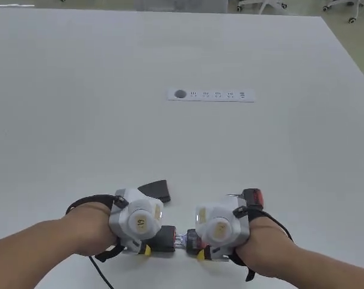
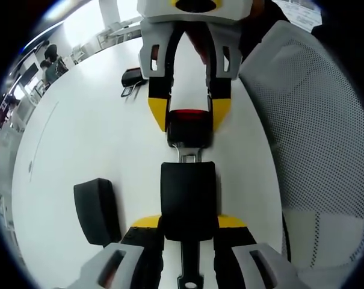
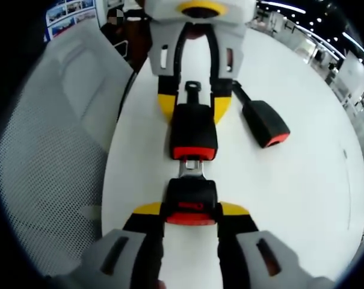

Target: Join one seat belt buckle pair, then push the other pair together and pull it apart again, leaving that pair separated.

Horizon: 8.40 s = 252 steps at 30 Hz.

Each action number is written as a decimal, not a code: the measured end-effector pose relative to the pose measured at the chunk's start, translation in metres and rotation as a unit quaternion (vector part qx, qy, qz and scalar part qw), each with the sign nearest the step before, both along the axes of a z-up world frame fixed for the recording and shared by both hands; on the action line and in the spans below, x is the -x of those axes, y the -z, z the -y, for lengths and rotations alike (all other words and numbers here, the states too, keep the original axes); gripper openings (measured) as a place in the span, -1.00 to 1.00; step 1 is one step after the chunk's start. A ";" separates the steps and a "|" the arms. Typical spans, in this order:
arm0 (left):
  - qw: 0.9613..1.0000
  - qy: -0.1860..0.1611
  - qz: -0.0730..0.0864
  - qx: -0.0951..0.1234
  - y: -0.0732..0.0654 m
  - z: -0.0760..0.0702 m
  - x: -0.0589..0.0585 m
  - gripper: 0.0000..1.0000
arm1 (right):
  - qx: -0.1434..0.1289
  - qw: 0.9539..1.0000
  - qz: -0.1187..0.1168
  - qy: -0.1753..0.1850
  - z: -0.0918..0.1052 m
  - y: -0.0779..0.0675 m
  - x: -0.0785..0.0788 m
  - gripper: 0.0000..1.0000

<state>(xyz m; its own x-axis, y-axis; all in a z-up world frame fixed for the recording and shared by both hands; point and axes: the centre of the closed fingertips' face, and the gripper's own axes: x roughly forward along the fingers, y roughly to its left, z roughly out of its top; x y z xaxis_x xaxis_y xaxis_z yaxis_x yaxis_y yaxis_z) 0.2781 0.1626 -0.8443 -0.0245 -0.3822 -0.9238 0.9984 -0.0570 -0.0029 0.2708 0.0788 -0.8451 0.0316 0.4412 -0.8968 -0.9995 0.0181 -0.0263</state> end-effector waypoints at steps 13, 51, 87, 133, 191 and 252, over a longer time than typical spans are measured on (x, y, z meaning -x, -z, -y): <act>1.000 0.018 0.004 -0.020 0.001 0.001 0.001 -0.37 | 0.012 1.000 0.001 -0.024 -0.003 -0.002 -0.003 -0.38; 0.999 0.012 0.007 -0.043 0.000 0.001 0.000 -0.37 | -0.041 0.999 0.004 0.010 -0.010 -0.005 0.005 -0.36; 0.999 -0.040 0.005 -0.002 -0.011 -0.002 -0.002 -0.32 | -0.096 0.995 -0.009 0.038 -0.015 -0.021 0.006 -0.31; 0.991 -0.126 0.037 0.012 -0.017 0.000 -0.102 -0.16 | -0.012 0.994 0.033 0.106 0.147 -0.017 -0.096 -0.19; 0.997 -0.046 0.059 -0.016 -0.002 -0.001 -0.102 -0.35 | -0.016 0.998 0.019 0.061 0.023 -0.010 -0.099 -0.37; 0.998 -0.017 0.056 -0.018 -0.002 0.003 -0.100 -0.36 | -0.051 0.998 0.033 0.026 -0.018 -0.010 -0.102 -0.40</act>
